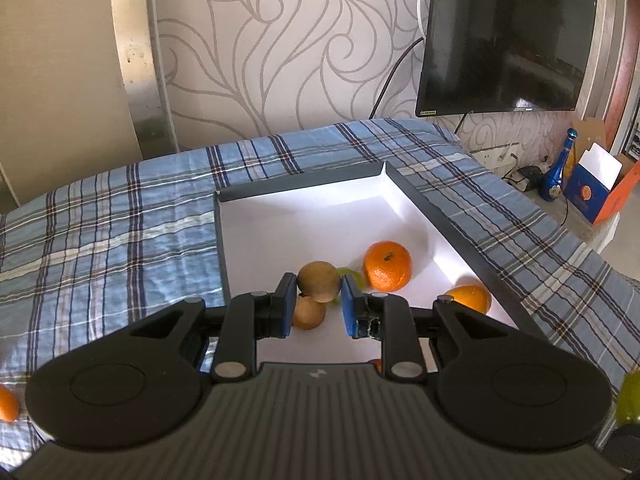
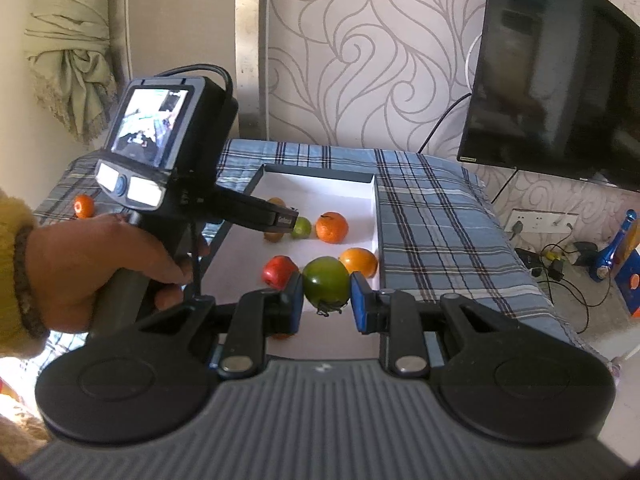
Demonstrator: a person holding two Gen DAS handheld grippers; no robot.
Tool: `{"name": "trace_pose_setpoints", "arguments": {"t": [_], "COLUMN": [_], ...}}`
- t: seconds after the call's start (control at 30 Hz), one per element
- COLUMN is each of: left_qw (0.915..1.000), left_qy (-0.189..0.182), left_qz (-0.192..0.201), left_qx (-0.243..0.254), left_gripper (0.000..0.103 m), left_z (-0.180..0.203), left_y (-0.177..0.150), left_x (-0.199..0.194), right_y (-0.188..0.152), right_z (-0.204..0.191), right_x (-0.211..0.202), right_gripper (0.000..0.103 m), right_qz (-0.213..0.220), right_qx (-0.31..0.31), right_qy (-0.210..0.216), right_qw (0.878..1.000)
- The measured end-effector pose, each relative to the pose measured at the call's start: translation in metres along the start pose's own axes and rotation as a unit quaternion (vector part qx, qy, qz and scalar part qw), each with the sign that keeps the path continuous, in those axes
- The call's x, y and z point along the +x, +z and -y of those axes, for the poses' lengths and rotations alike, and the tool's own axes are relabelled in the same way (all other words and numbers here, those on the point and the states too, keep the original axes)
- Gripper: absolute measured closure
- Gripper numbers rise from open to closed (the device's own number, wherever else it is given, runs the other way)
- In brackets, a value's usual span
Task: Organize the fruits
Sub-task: 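Open left gripper to drop the brown kiwi into the tray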
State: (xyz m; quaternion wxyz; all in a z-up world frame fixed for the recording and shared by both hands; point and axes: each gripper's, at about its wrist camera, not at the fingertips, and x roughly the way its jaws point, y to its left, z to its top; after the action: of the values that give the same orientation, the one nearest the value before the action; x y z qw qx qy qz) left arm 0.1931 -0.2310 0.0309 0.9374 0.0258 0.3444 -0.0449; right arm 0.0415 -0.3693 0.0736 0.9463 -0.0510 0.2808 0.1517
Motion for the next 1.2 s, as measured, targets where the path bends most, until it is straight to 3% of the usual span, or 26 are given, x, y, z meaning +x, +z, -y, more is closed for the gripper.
{"name": "trace_pose_setpoints", "arguments": {"t": [0.7,0.9,1.2], "left_qw": [0.9999,0.9998,0.9999], "left_qy": [0.002,0.007,0.010], "left_qz": [-0.011,-0.006,0.000], "left_qx": [0.012,0.015,0.012], "left_gripper": [0.073,0.058,0.057], "left_z": [0.002,0.000,-0.008], "left_y": [0.007,0.006,0.004], "left_x": [0.015,0.009,-0.008], "right_y": [0.000,0.000,0.003], "right_z": [-0.001,-0.003,-0.005], "right_x": [0.002,0.003,0.011], "right_gripper": [0.075,0.075,0.075], "right_qz": [0.001,0.001,0.002], "right_qx": [0.000,0.003,0.008], "right_qy": [0.000,0.002,0.012], "right_qw": [1.000,1.000,1.000]}}
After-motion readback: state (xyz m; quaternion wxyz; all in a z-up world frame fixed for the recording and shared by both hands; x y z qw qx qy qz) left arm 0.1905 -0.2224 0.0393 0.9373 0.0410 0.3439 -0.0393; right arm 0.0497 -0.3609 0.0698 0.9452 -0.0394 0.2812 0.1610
